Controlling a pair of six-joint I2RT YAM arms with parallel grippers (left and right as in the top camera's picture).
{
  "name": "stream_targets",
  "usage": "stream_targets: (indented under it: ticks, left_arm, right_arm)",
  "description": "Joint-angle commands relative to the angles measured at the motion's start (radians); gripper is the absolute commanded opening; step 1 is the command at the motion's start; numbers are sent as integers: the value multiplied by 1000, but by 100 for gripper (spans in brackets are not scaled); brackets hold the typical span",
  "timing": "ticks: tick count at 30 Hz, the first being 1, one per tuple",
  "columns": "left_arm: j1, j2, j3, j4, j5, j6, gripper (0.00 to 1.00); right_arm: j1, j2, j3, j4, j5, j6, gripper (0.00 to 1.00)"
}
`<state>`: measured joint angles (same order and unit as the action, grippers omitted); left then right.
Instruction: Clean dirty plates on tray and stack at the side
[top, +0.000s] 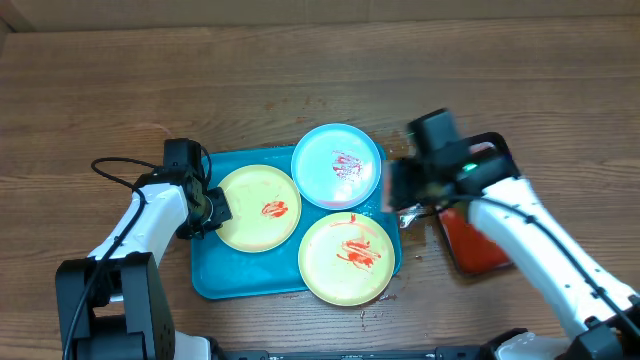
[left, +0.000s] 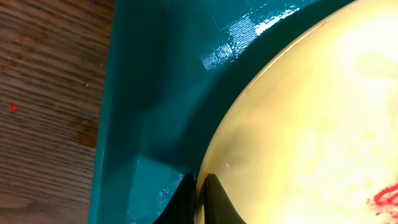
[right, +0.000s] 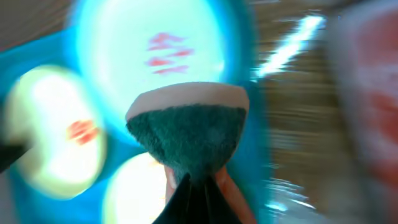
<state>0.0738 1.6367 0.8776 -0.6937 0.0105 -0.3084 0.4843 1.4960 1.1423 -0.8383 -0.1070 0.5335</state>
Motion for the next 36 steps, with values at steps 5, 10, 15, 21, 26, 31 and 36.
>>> stream_targets:
  ticks: [5, 10, 15, 21, 26, 31, 36]
  left_arm:
    - [6, 13, -7, 58, 104, 61, 5]
    - [7, 13, -7, 77, 182, 145, 4]
    - [7, 13, -7, 71, 166, 144, 4]
    - [7, 13, -7, 50, 113, 125, 4]
    - [7, 13, -7, 34, 109, 125, 5]
    - [7, 13, -7, 22, 109, 124, 4]
    - [7, 13, -7, 18, 109, 105, 5]
  right_arm:
    - [127, 171, -2, 304, -382, -21, 4]
    - [132, 265, -2, 425, -521, -28, 4]
    - [134, 285, -2, 491, -554, -53, 4]
    - [182, 313, -2, 579, -554, -52, 4]
    - [253, 436, -1, 673, -580, -42, 4]
    - [264, 561, 34, 676, -563, -54, 4]
    - [255, 584, 106, 621, -410, -91, 4]
